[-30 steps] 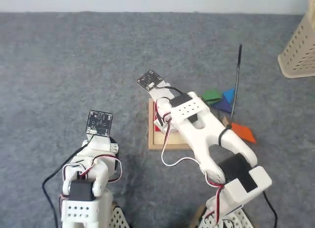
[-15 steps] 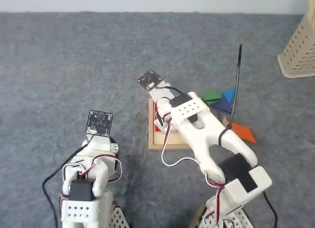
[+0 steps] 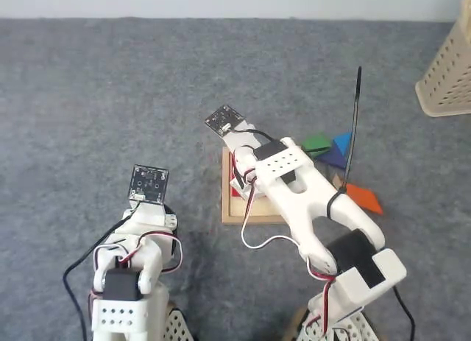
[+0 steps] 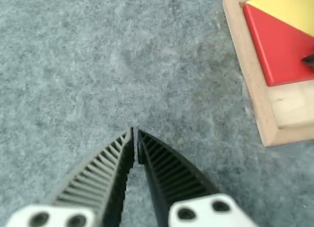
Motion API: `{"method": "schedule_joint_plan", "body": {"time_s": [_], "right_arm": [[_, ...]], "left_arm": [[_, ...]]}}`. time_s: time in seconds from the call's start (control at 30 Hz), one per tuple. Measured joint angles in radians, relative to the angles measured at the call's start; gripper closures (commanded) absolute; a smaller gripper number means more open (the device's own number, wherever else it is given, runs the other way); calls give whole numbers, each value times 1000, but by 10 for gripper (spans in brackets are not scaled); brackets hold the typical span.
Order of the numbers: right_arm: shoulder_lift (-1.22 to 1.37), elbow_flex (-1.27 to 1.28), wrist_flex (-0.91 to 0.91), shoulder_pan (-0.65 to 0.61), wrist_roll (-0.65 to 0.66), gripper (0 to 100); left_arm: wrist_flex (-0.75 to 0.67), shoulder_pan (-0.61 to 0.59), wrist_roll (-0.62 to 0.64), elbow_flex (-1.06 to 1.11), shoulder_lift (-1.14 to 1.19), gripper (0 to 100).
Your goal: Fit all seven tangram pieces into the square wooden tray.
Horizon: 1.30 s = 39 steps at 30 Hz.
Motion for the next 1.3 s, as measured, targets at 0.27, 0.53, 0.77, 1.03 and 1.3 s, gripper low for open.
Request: {"method": "schedule_joint_plan", "body": {"time_s": [0.27, 0.53, 0.77, 1.03, 1.3], "right_arm": [[-107, 123, -31, 2, 0, 902], [-121, 129, -31, 35, 2, 902], [-192, 147, -20, 49, 2, 902], [-331, 161, -48, -12, -3, 816], [-160, 100, -66, -80, 35, 786]], "left_arm": [[0, 0, 0, 0, 0, 989], [0, 0, 0, 0, 0, 989], [0, 0, 0, 0, 0, 989], [0, 0, 0, 0, 0, 989], [0, 0, 0, 0, 0, 989]]}}
